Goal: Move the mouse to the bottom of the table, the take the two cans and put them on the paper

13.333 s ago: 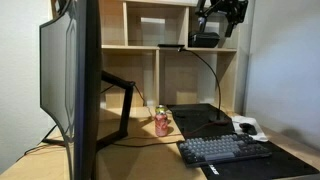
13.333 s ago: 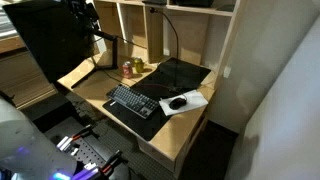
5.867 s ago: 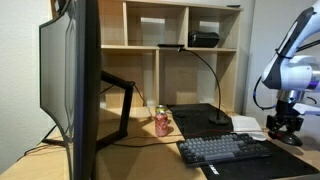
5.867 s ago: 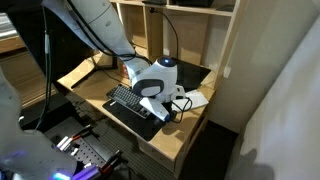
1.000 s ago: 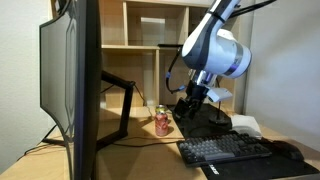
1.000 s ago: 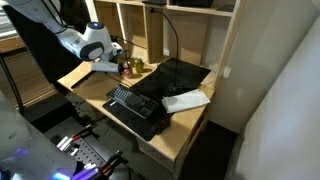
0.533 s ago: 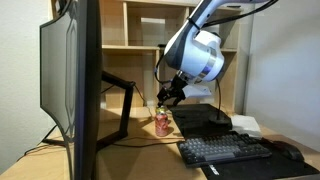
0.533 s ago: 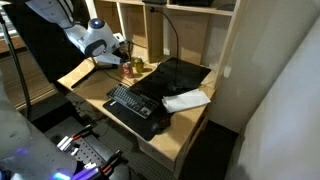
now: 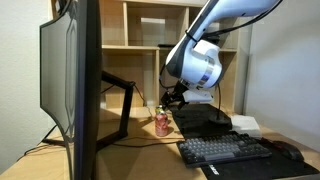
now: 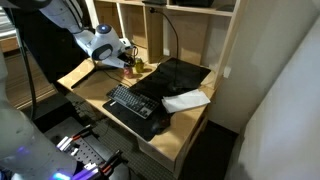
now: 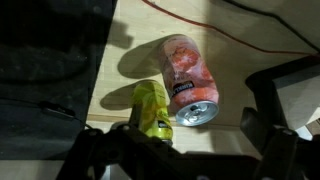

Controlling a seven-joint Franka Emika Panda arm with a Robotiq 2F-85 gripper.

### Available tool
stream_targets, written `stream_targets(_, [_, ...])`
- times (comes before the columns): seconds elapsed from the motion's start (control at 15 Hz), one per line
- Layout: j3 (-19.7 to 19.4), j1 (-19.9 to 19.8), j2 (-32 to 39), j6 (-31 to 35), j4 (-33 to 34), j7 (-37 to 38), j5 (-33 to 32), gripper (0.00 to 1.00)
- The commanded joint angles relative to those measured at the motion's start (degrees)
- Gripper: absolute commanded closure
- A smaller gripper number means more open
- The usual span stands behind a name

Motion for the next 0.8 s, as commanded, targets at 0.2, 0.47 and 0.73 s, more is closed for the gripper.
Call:
stream_targets(0.2, [4.23, -2.58, 5.42, -3.57, 7.16, 0.77, 1.1, 0.0])
stream_targets(0.47, [2.37, -0.35, 5.13, -2.16, 6.79, 2.52, 0.29, 0.0])
stream_targets(0.73, [-1.92, 2.69, 7.91, -2.82, 9.21, 4.22, -1.41, 0.0])
